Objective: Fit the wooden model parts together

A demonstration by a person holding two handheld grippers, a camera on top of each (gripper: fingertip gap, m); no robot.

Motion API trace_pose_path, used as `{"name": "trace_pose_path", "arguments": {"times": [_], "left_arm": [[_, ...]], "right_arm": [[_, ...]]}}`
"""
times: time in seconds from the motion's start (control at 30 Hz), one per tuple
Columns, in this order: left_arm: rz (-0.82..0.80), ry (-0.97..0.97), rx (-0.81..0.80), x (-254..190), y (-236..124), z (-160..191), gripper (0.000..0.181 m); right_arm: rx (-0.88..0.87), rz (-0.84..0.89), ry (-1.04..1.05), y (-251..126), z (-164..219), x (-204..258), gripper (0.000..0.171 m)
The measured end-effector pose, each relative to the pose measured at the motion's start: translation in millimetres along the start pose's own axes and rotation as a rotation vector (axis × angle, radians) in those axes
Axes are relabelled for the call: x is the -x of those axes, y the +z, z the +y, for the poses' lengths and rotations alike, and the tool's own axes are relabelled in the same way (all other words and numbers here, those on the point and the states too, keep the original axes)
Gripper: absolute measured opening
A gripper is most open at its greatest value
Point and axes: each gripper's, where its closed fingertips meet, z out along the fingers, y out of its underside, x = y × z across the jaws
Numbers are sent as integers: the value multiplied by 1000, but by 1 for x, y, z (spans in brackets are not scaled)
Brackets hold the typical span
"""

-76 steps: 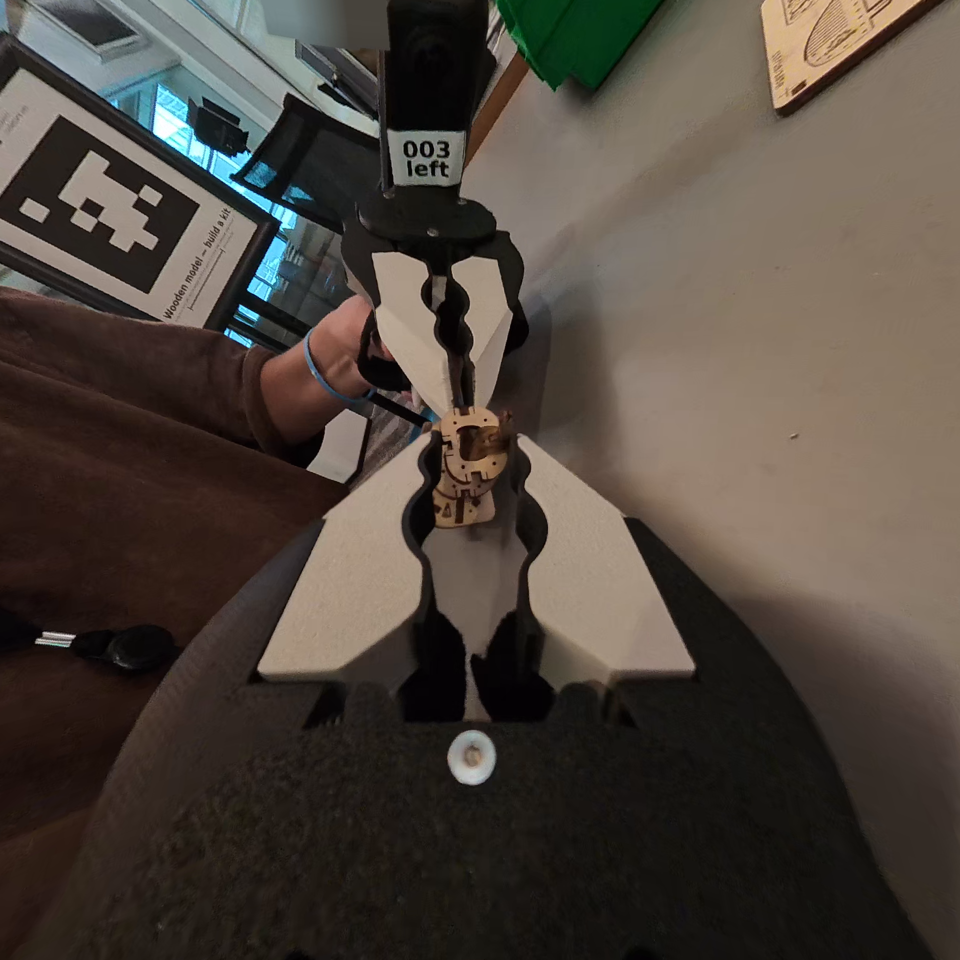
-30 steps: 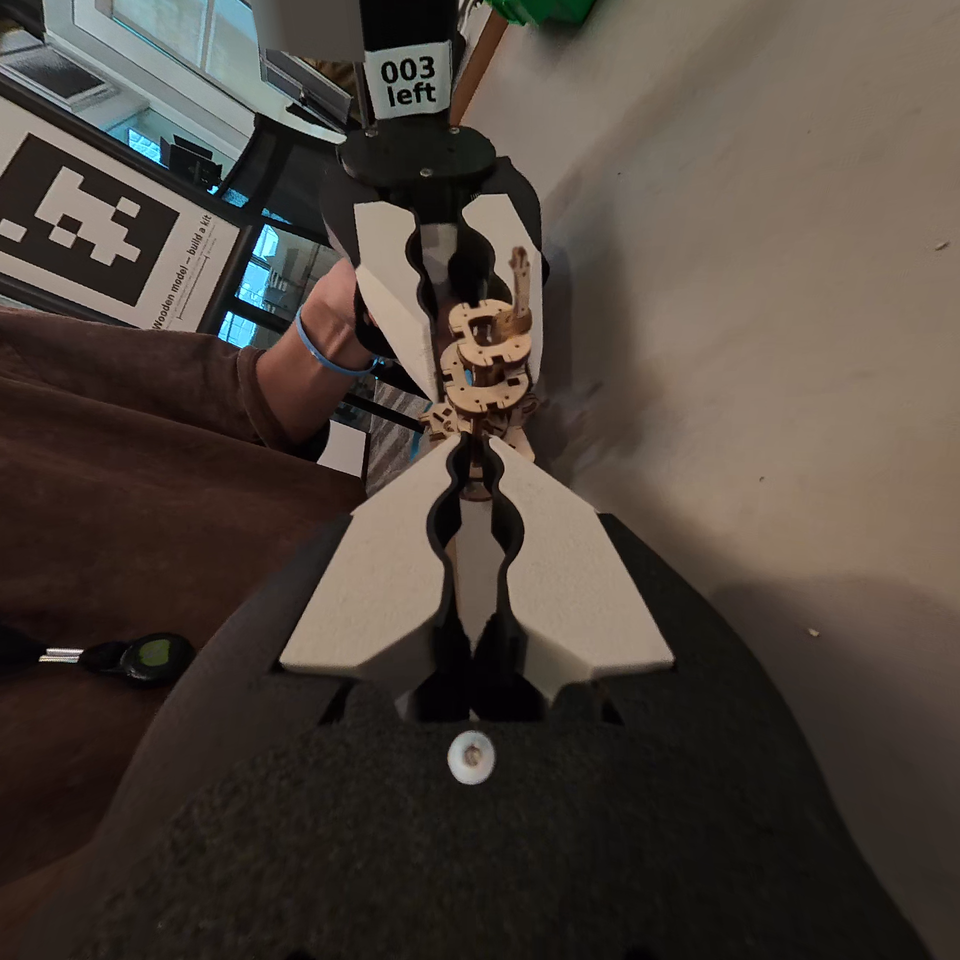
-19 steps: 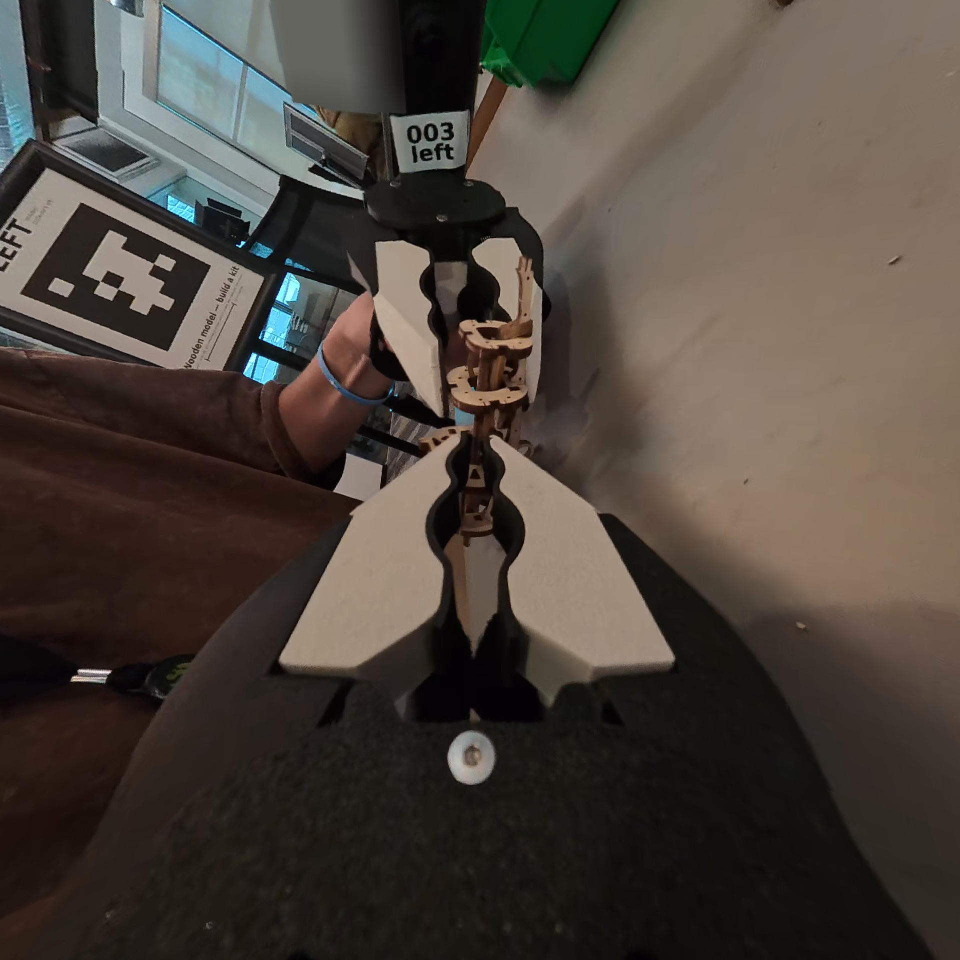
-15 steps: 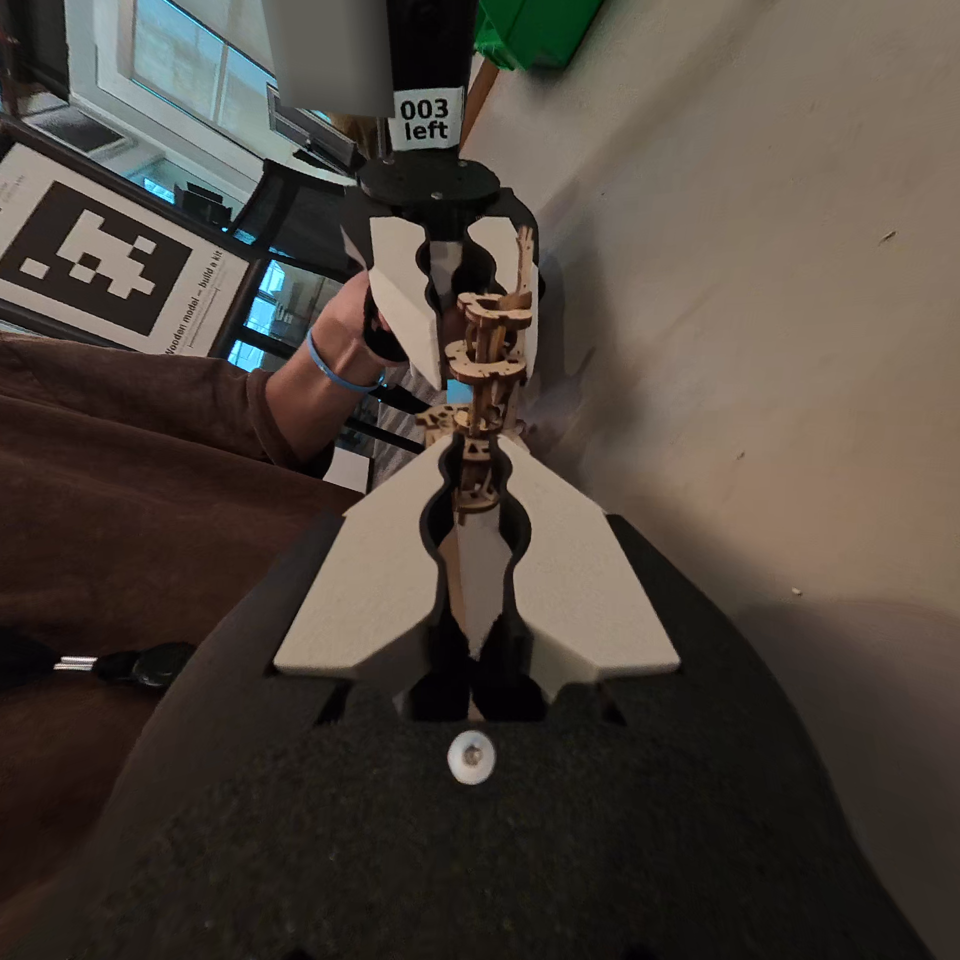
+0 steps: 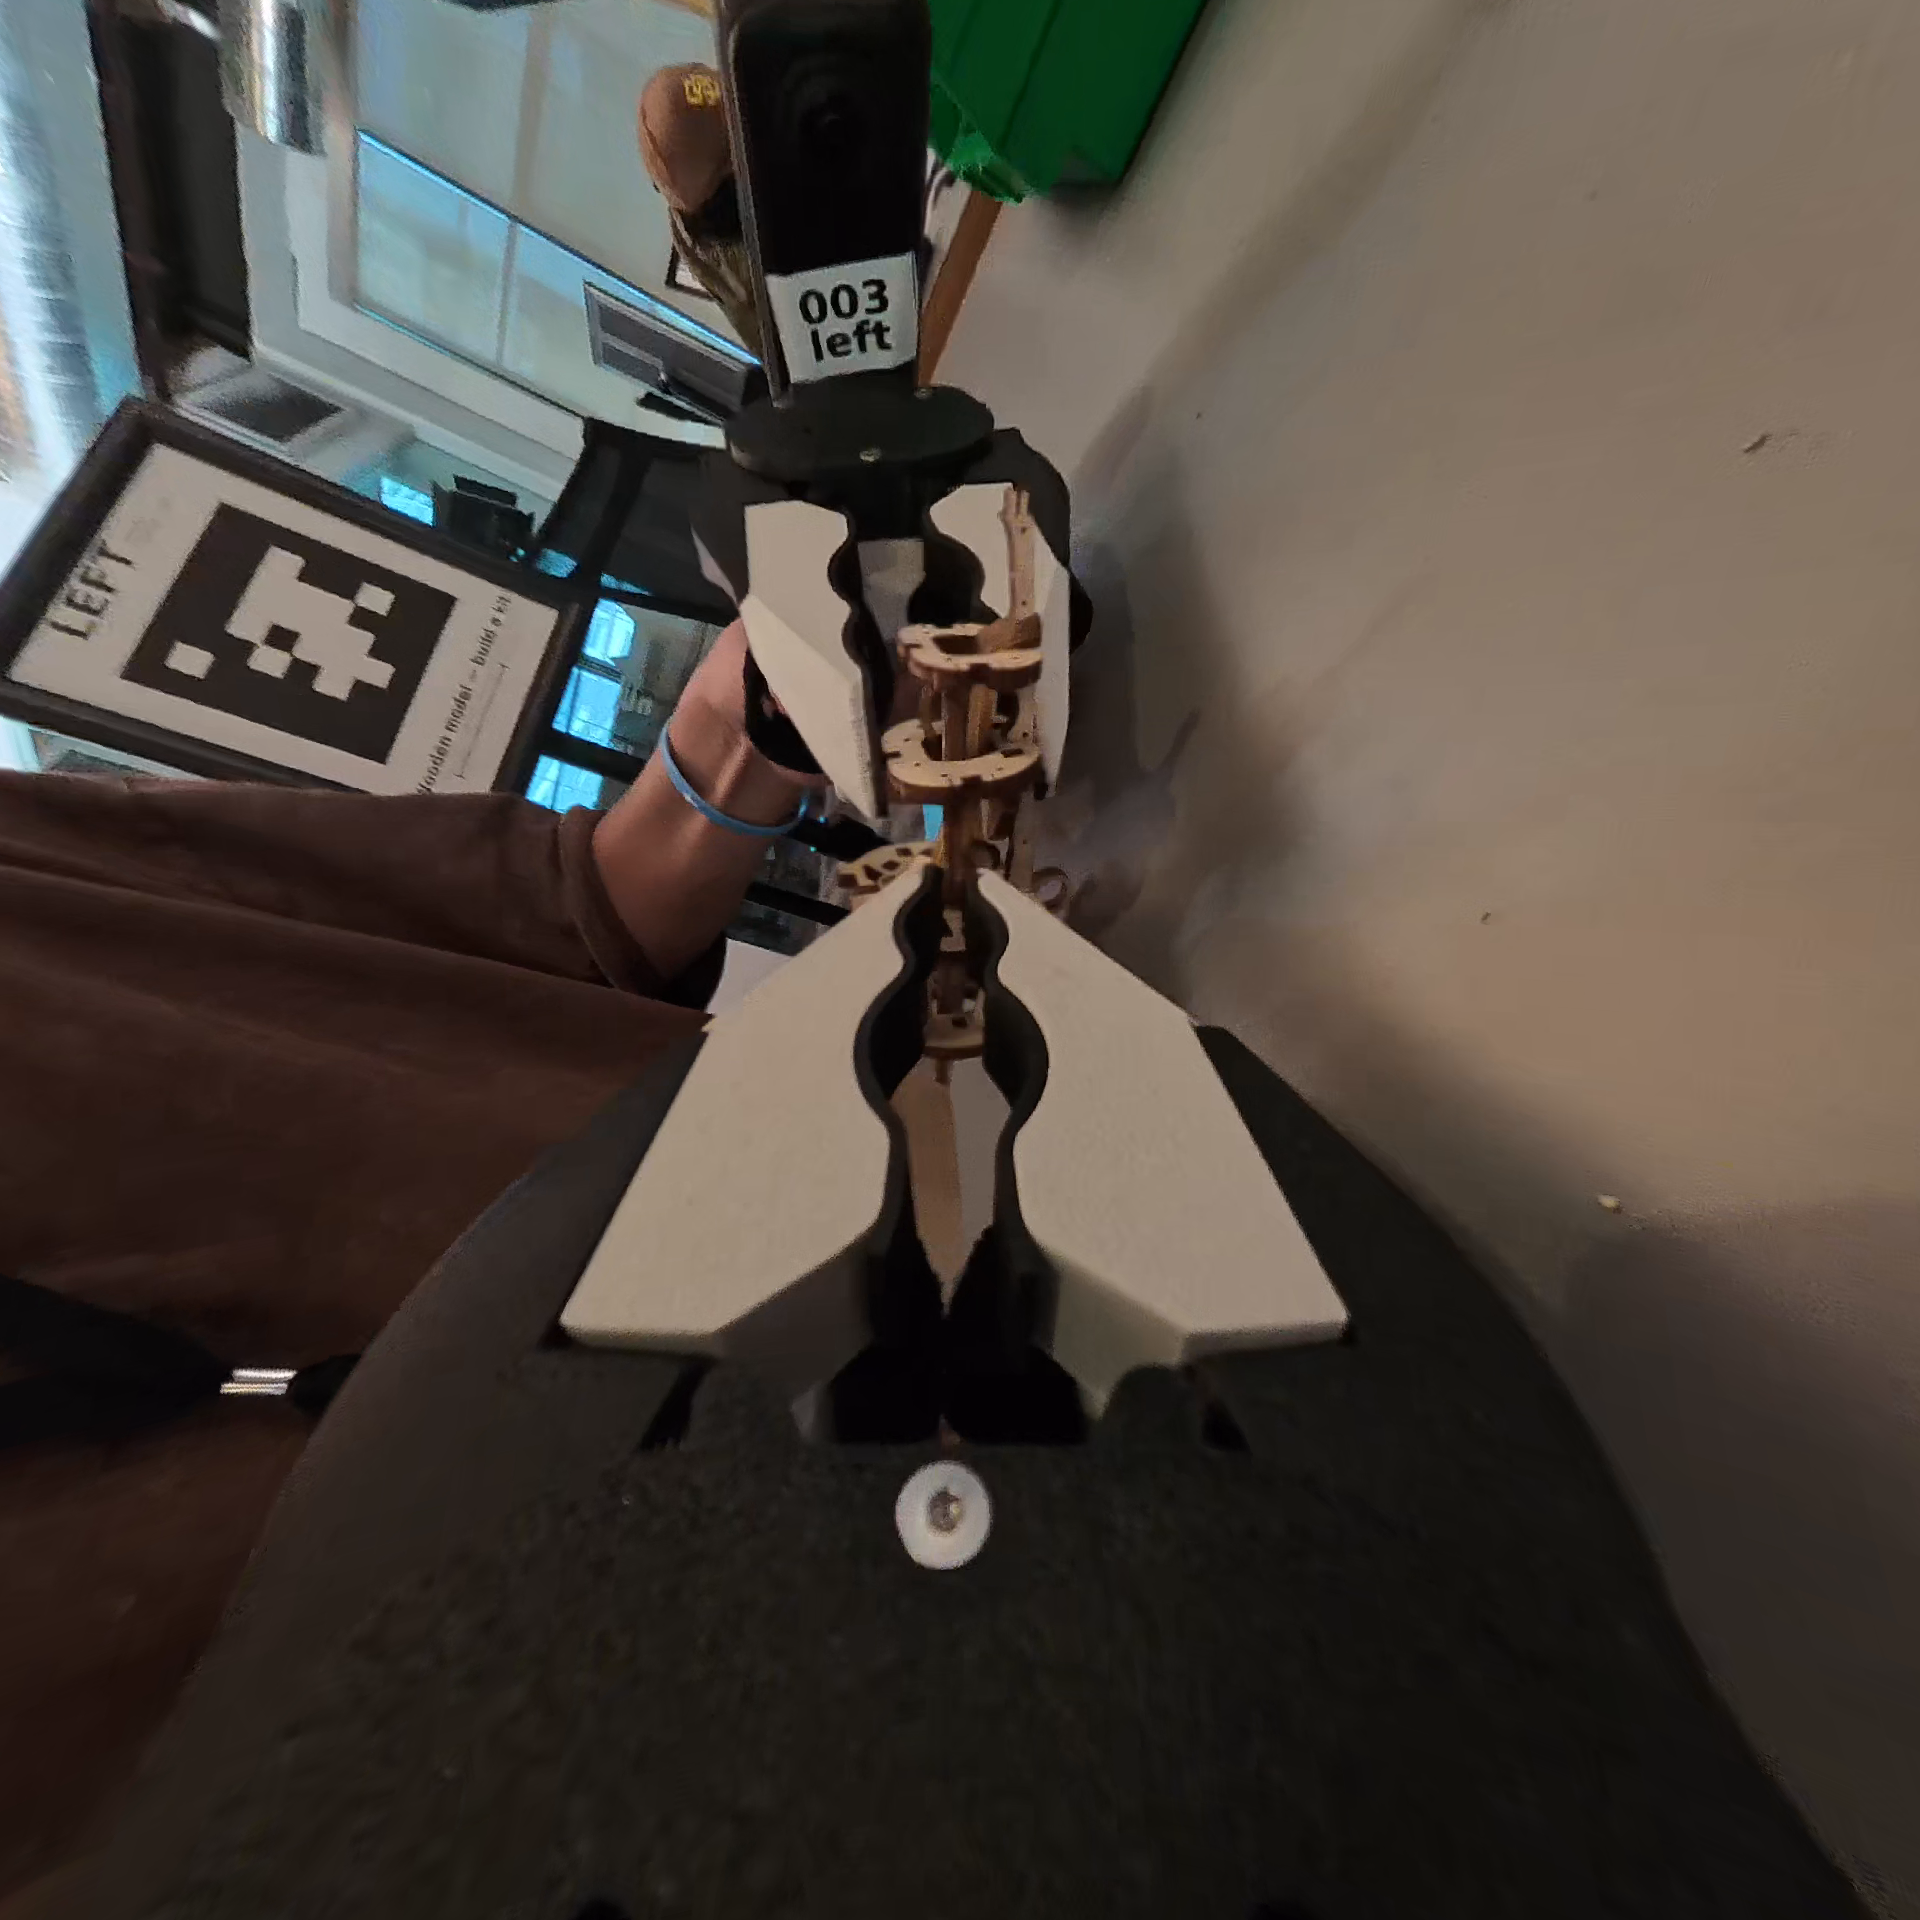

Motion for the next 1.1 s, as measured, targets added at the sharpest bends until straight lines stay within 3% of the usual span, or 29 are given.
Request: {"name": "trace_pose_path", "arguments": {"times": [0.47,0.93,1.1], "left_arm": [[6,-1,19,-2,8,3,26],[7,-1,22,-3,8,4,27],[1,3,16,-2,8,3,27]], "right_arm": [[5,44,-77,-3,0,-1,6],[-40,20,-86,-2,-4,4,0],[-73,51,-114,-16,-12,0,16]]}}
